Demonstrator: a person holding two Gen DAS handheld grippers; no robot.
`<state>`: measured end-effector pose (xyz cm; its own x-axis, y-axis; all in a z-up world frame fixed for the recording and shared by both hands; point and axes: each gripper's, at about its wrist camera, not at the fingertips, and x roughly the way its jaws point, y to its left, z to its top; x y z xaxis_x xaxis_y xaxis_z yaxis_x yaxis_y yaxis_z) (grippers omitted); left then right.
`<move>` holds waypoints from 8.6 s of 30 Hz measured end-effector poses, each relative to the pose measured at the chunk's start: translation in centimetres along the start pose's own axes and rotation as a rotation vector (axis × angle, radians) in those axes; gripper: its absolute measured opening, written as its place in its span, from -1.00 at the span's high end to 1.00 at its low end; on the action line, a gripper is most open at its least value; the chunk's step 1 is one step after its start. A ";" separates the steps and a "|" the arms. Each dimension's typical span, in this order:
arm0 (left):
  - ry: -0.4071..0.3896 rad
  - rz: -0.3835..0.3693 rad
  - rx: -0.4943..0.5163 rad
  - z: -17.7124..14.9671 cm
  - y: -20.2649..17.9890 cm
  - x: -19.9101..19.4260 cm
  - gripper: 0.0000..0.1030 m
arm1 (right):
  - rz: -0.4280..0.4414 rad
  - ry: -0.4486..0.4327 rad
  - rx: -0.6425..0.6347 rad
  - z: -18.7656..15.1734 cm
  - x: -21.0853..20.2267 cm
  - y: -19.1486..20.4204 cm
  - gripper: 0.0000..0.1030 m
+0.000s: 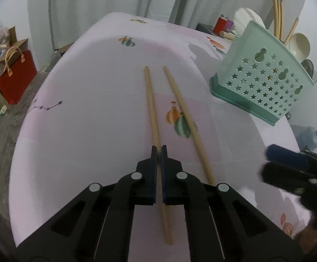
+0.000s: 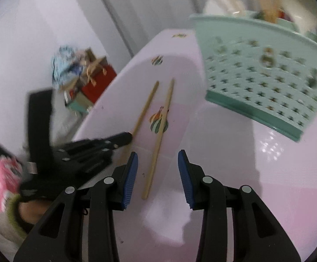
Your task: Organize utensils
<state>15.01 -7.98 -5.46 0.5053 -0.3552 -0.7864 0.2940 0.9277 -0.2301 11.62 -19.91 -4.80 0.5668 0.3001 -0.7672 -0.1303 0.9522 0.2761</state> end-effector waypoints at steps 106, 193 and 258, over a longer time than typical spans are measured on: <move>-0.084 -0.007 0.018 4.6 -1.0 -5.5 0.92 | -0.087 -0.418 0.018 3.4 -16.8 -3.2 0.87; -0.468 -0.114 0.183 4.8 -3.6 -10.9 -0.62 | -0.050 -0.901 0.097 16.2 -20.0 -10.4 0.86; -0.294 0.314 0.219 2.3 -11.2 -10.0 -0.84 | -0.748 -0.420 0.227 -4.6 -14.4 -5.9 -0.88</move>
<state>8.52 -15.07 6.29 0.7958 -0.1085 -0.5957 0.2381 0.9606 0.1431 0.48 -29.65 1.98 0.6965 -0.4847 -0.5291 0.5334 0.8430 -0.0700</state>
